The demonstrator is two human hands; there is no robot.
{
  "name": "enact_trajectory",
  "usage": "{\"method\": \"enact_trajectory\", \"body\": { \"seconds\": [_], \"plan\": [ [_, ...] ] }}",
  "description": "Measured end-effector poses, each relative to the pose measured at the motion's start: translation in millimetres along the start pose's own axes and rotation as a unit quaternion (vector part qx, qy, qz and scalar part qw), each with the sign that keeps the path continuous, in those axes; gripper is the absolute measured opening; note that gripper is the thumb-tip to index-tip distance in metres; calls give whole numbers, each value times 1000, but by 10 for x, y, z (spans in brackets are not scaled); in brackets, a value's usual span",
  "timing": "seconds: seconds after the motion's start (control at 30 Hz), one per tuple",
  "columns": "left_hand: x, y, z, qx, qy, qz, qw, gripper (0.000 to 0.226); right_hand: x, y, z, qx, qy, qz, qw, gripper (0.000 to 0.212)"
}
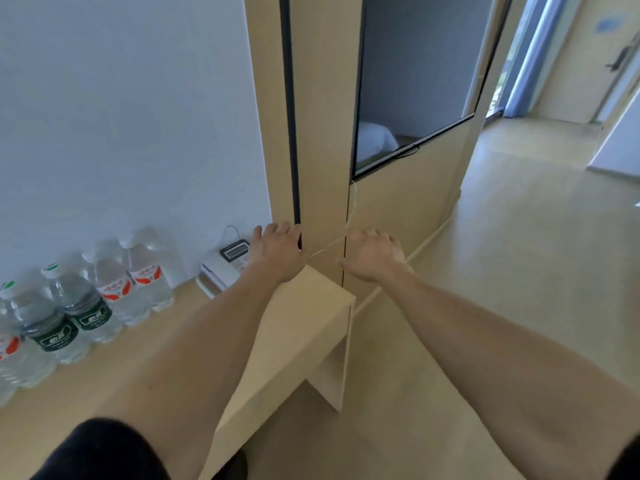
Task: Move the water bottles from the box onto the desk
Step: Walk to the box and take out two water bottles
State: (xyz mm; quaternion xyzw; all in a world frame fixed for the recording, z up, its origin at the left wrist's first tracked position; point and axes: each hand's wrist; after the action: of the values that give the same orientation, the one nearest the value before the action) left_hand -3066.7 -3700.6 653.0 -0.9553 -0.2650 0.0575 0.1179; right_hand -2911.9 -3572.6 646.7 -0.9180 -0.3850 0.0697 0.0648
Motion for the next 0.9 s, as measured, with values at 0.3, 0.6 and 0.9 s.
{"method": "enact_trajectory", "body": {
  "seconds": [0.3, 0.6, 0.9],
  "plan": [
    [1848, -111, 16, -23, 53, 136, 989, 63, 1696, 1054, -307, 35, 10, 163, 986, 69],
    [3468, -103, 118, -28, 116, 269, 956, 58, 2972, 2033, -568, 14, 51, 336, 941, 68],
    [4628, -559, 249, -49, 123, 358, 924, 59, 3888, 2189, -536, 12, 38, 441, 896, 70]
  ]
}}
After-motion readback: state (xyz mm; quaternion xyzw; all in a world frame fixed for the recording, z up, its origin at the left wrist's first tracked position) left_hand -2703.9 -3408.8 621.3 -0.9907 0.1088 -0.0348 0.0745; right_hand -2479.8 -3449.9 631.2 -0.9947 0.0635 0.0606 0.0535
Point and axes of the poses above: each hand's wrist, its own y-axis away from the middle knuckle, its own z-axis out of the palm, x = y × z, and after that the axes turned 9 degrees about x, right-handed
